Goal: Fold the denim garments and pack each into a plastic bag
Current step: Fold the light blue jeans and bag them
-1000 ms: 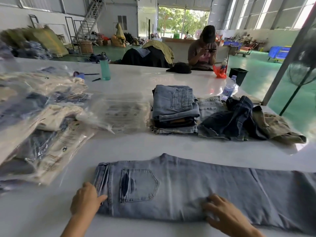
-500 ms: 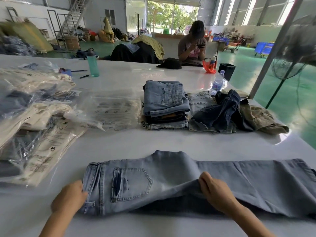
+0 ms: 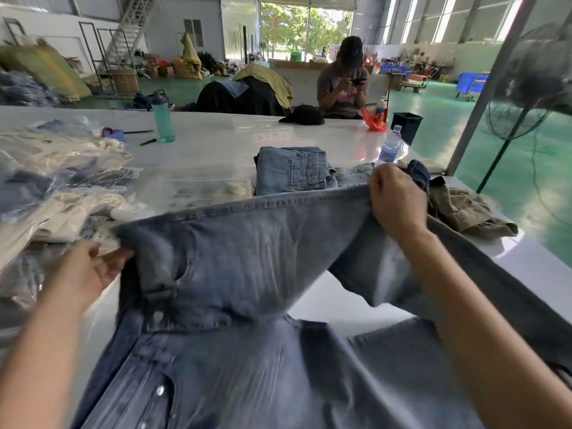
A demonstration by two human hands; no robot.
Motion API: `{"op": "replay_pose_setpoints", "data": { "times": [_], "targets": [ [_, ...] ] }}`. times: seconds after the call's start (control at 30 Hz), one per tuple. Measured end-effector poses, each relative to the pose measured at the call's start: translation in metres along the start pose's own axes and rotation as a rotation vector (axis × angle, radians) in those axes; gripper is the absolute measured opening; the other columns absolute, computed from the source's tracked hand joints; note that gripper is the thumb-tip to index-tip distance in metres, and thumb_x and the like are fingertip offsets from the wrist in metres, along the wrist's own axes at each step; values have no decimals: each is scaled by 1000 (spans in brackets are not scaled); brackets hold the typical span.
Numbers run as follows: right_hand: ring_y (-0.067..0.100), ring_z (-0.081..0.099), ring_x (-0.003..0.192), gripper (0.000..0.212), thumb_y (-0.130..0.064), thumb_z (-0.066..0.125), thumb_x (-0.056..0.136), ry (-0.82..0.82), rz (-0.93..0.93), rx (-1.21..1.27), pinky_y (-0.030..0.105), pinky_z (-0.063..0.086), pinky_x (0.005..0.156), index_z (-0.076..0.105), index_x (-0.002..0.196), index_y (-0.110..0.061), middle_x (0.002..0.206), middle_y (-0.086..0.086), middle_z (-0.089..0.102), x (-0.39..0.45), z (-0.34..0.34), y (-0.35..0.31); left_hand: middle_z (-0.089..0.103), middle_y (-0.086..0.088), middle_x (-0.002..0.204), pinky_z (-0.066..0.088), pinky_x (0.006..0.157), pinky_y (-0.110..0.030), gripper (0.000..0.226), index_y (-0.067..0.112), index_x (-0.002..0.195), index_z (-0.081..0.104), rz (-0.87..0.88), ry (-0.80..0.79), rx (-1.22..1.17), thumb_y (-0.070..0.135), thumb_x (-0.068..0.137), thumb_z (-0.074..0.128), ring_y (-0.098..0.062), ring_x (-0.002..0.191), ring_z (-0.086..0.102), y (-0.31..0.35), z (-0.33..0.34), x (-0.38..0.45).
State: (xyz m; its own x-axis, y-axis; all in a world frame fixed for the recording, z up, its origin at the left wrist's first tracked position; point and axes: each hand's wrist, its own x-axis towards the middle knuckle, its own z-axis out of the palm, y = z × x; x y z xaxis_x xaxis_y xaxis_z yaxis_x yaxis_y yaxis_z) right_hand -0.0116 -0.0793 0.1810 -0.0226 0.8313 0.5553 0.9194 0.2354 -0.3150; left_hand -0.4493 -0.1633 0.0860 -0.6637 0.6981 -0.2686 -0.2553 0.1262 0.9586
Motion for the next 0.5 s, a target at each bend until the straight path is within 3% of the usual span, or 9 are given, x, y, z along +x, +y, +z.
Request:
{"op": "replay_pose_setpoints", "data": {
  "times": [0.07, 0.13, 0.23, 0.33, 0.4, 0.5],
  "targets": [
    [33, 47, 118, 46, -25, 55, 95, -127, 29, -12, 46, 41, 96, 39, 135, -9, 134, 16, 45, 2, 34, -2, 60, -18, 119, 52, 83, -30, 23, 1, 106, 56, 182, 165, 114, 17, 95, 44, -32, 109, 57, -14, 7, -10],
    [34, 50, 117, 48, -20, 58, 91, -149, -78, 71, 47, 41, 94, 43, 135, -11, 133, 14, 49, -29, 66, -4, 62, -22, 114, 46, 83, -42, 34, 1, 112, 56, 294, 277, 518, 24, 87, 52, -39, 103, 58, -44, 0, -24],
    [23, 56, 114, 36, -27, 50, 91, -419, -226, -118, 33, 39, 87, 53, 126, -27, 126, -1, 60, -99, 108, 13, 60, -22, 117, 38, 76, -36, 43, -2, 117, 50, 136, 87, 889, 32, 91, 56, -39, 103, 57, -103, -15, -37],
    [20, 44, 125, 41, -48, 43, 95, -800, -62, -259, 33, 40, 94, 46, 131, -30, 135, -3, 47, -147, 129, 51, 61, -24, 110, 47, 80, -36, 59, -5, 109, 54, 83, 0, 1134, 51, 91, 51, -38, 100, 59, -136, -12, -46],
    [19, 39, 126, 43, -58, 41, 93, -841, -28, -294, 35, 40, 96, 47, 128, -35, 132, -5, 42, -157, 129, 71, 61, -17, 105, 49, 78, -36, 61, 2, 101, 52, 120, 0, 1292, 62, 87, 46, -34, 97, 59, -144, -3, -53],
    [8, 44, 117, 31, -62, 42, 90, -762, -95, -277, 29, 35, 88, 56, 109, -42, 113, -20, 53, -164, 120, 86, 60, -11, 107, 49, 71, -34, 53, 9, 107, 43, 190, -51, 1351, 59, 89, 46, -29, 96, 61, -148, 10, -60]
  ]
}}
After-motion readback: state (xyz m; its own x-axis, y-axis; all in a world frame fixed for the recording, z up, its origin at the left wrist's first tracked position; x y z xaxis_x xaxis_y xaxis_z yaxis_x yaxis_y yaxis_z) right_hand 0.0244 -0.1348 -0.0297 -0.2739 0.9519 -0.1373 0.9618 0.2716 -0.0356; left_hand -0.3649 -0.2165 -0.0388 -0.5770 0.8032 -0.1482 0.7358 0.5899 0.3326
